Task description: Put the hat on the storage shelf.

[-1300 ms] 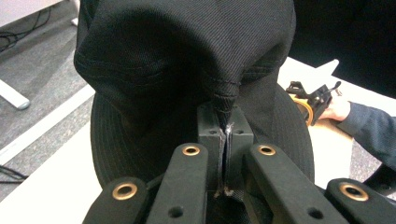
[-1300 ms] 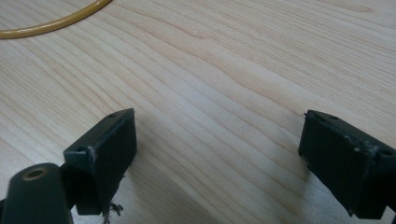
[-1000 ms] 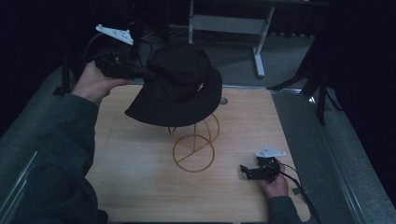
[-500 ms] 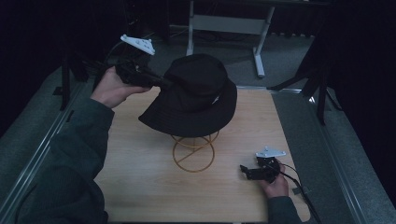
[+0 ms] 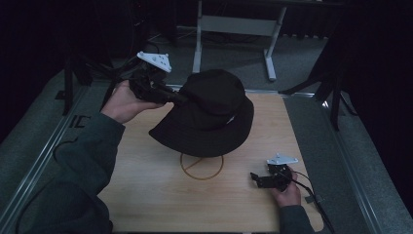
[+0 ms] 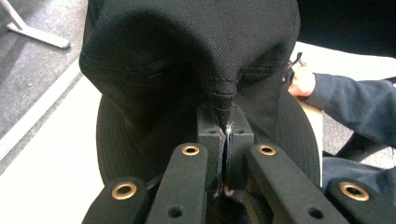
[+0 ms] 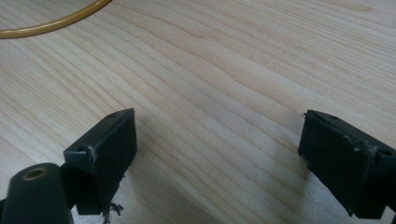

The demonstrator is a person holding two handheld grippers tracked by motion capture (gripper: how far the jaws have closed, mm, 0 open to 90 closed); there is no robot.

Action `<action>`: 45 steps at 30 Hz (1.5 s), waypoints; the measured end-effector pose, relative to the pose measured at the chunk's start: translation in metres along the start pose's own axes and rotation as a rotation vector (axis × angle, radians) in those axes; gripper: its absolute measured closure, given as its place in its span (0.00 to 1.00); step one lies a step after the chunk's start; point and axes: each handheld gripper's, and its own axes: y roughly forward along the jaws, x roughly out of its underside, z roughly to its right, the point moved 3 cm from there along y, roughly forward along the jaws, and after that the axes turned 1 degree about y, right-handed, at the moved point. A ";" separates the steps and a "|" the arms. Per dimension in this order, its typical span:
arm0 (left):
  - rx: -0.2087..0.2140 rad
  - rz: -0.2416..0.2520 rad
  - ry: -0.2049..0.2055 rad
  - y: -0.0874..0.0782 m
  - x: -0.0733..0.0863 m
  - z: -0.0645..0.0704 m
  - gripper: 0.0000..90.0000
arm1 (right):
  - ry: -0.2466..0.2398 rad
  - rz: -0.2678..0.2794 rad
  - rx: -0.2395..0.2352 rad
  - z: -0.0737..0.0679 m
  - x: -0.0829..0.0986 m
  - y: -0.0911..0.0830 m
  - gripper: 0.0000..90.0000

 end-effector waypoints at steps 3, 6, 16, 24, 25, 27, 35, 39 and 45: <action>0.005 -0.013 0.001 0.004 0.004 0.002 0.98 | 0.001 -0.001 -0.001 0.000 0.000 0.000 0.13; 0.006 -0.016 -0.003 0.005 0.008 0.002 0.98 | 0.002 -0.001 0.000 0.000 0.000 0.000 0.13; 0.020 -0.010 -0.018 0.007 0.020 0.002 0.98 | 0.001 -0.001 -0.001 0.000 0.000 0.000 0.13; 0.009 -0.038 -0.023 0.013 0.027 0.001 0.97 | 0.002 0.000 0.001 0.000 0.000 0.000 0.13; 0.009 -0.038 -0.025 0.014 0.028 0.001 0.96 | 0.002 0.000 0.000 0.000 0.000 0.000 0.13; 0.008 -0.048 -0.027 0.017 0.030 0.001 0.96 | 0.002 0.000 0.001 0.000 0.000 0.000 0.13; -0.003 -0.087 -0.034 0.027 0.038 0.000 0.94 | 0.004 -0.001 0.000 0.000 0.000 0.000 0.13; -0.006 -0.099 -0.047 0.031 0.044 -0.001 0.88 | 0.004 -0.001 0.000 0.000 0.000 0.000 0.13; -0.024 -0.086 -0.071 0.035 0.049 -0.002 0.64 | 0.004 -0.001 0.000 0.000 0.000 0.000 0.13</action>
